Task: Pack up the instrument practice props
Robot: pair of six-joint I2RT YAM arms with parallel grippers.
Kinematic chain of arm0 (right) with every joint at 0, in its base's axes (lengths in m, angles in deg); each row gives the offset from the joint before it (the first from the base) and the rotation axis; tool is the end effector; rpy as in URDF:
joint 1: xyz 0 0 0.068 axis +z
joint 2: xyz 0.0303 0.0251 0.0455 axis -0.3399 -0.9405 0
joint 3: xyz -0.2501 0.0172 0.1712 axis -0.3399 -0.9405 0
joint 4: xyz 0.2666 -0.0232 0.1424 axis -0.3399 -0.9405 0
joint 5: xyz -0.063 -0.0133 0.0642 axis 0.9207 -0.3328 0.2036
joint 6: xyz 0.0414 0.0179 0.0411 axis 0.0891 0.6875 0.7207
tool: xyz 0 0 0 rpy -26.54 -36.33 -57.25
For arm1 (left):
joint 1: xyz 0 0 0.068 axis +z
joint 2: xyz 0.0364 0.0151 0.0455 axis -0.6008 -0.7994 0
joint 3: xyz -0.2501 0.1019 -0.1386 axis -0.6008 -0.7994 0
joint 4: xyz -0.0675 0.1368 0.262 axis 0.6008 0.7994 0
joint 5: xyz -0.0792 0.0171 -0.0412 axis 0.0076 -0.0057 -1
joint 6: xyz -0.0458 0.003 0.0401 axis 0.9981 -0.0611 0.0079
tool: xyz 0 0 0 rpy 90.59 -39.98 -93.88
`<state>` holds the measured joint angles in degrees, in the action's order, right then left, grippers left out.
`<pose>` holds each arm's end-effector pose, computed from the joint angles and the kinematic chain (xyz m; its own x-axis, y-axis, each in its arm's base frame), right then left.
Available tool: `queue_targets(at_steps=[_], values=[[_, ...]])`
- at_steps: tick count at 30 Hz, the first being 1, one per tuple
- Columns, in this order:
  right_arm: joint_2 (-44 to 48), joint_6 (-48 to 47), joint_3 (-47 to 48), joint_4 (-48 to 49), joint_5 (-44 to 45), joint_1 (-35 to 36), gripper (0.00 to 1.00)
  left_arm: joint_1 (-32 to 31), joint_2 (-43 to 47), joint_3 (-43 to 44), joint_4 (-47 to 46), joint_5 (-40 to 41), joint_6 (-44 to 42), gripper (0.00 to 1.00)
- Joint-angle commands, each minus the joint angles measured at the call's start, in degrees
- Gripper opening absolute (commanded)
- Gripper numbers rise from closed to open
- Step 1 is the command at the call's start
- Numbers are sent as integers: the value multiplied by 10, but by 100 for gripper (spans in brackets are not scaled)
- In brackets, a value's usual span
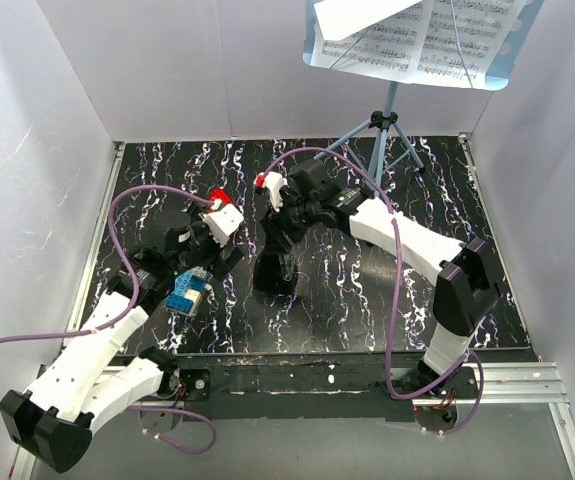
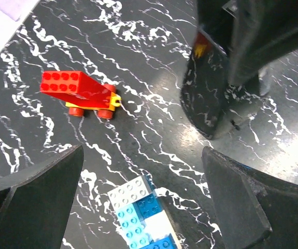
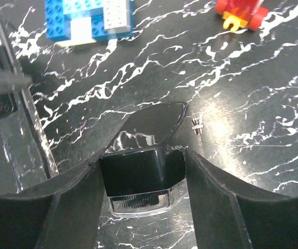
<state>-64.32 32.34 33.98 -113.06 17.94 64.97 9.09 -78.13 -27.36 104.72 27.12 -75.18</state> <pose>0.3050 0.3330 0.3205 -0.3234 -0.5325 -0.7822 -0.9282 0.3391 0.1529 0.1950 -0.1086 0.3428 -0.1665 0.5605 -0.8112 0.6817 0.6599 0.3160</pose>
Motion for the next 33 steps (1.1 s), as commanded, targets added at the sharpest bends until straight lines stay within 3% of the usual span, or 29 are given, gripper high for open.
queue_targets(at_steps=[1, 6, 16, 24, 33], values=[[20, 80, 1, 9, 108, -13, 62, -1, -15, -13, -6, -54, 19, 98], [35, 140, -19, 6, 159, -45, 52, -1, -47, -37, -55, -137, 27, 98], [45, 241, -29, -23, 132, -135, 43, -6, -170, -72, -200, -264, 92, 98], [74, 268, -77, -19, 118, -178, 39, -31, -259, -100, -345, -255, 130, 98], [94, 279, -107, -13, 119, -180, 38, -56, -365, -54, -398, -248, 126, 98]])
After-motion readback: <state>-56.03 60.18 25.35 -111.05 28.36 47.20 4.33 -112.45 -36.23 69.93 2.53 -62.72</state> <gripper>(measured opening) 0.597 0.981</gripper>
